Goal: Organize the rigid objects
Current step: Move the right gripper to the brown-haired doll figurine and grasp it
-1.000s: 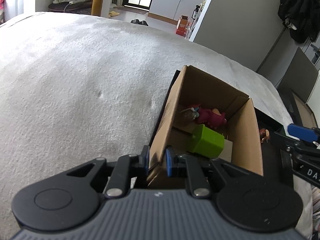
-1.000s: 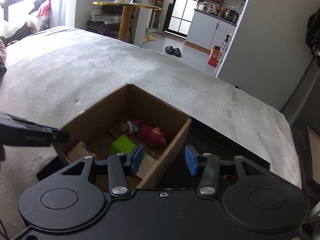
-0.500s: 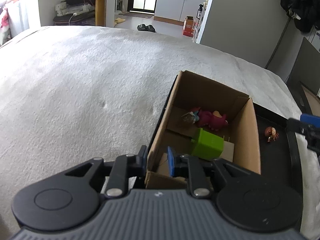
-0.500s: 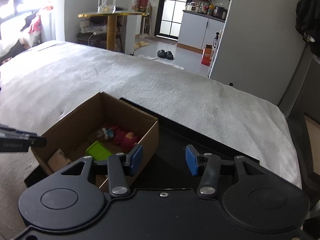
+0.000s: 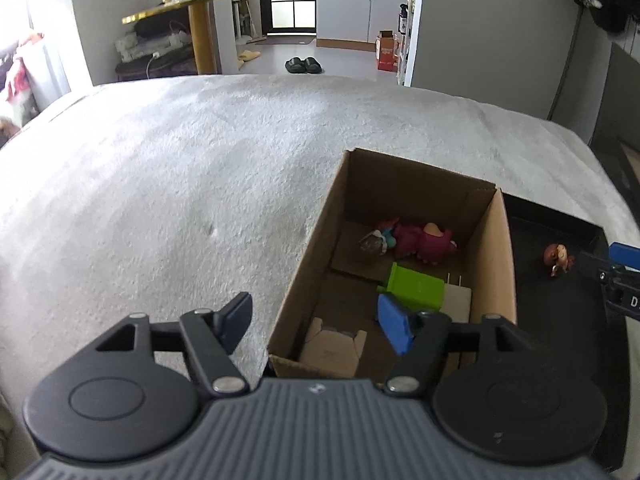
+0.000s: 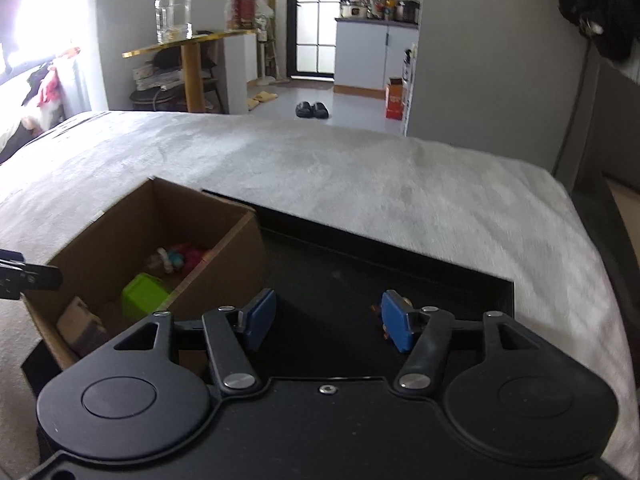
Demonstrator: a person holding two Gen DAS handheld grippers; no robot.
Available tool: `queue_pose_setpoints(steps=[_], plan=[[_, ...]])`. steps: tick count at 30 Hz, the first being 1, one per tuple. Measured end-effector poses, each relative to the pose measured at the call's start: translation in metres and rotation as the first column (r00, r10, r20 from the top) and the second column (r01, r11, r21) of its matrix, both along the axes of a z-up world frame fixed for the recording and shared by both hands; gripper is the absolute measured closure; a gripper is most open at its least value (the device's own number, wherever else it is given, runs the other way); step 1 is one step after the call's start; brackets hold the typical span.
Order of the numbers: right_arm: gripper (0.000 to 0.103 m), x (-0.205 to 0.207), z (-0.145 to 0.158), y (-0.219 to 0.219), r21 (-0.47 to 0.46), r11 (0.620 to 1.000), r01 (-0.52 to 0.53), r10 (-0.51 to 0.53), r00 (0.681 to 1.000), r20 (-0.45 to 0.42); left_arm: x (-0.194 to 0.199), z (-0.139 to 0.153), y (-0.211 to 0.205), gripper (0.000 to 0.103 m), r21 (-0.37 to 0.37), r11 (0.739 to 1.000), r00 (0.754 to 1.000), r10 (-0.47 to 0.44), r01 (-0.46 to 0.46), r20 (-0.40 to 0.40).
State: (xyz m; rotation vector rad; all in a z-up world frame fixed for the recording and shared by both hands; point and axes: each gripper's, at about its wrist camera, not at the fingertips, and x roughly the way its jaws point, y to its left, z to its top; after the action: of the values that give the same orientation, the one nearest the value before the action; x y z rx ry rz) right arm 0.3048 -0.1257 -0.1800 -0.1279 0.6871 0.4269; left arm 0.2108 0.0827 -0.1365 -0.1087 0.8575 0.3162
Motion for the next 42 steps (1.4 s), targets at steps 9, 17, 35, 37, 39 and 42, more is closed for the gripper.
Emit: queue_pose_setpoints(steps=[9,17,35,37,39,42], plan=[[0.039,0.008,-0.026,-0.018,0.047,0.999,-0.007,0.007,1.0,0.001,0.014,0.003,-0.029,0.032,0.081,0.997,1.0,-0.005,0.007,-0.023],[0.039,0.022,-0.05,-0.034,0.077,0.996,0.042,-0.039,0.999,-0.035,0.022,0.005,-0.046,0.03,0.128,0.992,1.0,0.002,0.002,-0.028],[0.04,0.06,-0.085,-0.048,0.129,0.985,0.117,-0.105,0.99,-0.097,0.052,-0.01,-0.052,0.03,0.189,0.982,0.998,0.008,0.002,-0.055],[0.04,0.063,-0.088,-0.046,0.124,0.986,0.11,-0.098,0.991,-0.094,0.055,-0.012,-0.051,0.03,0.193,0.981,0.998,0.015,-0.003,-0.06],[0.04,0.066,-0.09,-0.046,0.126,0.986,0.105,-0.093,0.991,-0.094,0.059,-0.012,-0.049,0.03,0.195,0.981,0.998,0.023,-0.011,-0.062],[0.04,0.07,-0.092,-0.044,0.136,0.986,0.099,-0.086,0.991,-0.098,0.063,-0.011,-0.047,0.03,0.195,0.981,0.998,0.03,-0.018,-0.06]])
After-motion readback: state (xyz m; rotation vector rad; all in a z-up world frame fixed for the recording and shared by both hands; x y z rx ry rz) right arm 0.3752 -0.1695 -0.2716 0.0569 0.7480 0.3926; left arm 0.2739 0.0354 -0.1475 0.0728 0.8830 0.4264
